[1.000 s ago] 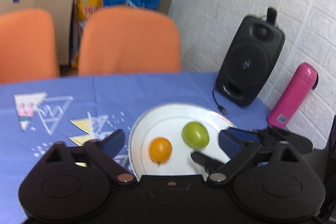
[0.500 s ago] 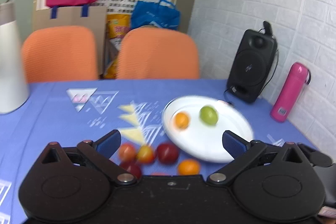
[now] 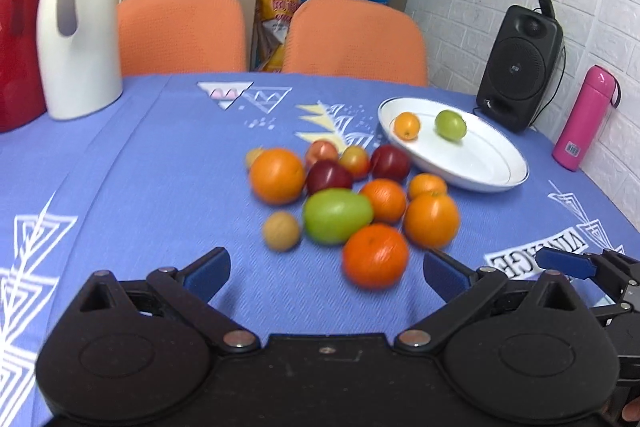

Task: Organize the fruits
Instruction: 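Lower the left tool onto the mandarin orange and close it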

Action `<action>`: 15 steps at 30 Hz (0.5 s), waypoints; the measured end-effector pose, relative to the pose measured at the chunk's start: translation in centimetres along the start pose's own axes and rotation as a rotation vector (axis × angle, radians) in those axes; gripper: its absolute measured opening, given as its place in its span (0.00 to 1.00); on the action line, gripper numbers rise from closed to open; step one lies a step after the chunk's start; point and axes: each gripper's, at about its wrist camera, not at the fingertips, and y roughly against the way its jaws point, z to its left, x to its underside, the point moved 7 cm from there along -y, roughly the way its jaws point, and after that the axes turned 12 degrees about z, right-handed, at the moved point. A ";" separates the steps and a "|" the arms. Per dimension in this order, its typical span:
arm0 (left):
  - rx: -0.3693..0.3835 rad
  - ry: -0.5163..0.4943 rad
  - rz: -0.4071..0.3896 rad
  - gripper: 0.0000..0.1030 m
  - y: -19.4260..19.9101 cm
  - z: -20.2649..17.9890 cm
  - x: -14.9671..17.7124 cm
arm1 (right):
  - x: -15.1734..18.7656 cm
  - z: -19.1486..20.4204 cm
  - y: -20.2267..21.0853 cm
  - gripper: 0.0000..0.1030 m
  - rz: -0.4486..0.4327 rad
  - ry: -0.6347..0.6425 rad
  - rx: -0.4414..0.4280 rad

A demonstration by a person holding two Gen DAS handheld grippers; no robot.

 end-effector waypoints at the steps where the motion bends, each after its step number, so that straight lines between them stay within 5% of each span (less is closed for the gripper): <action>1: 0.002 0.008 0.003 1.00 0.1 0.2 0.3 | 0.2 0.1 0.0 1.00 0.006 0.003 0.001; 15: 0.073 -0.012 -0.033 1.00 1.5 0.4 0.7 | 0.1 0.2 0.3 1.00 0.003 -0.010 0.041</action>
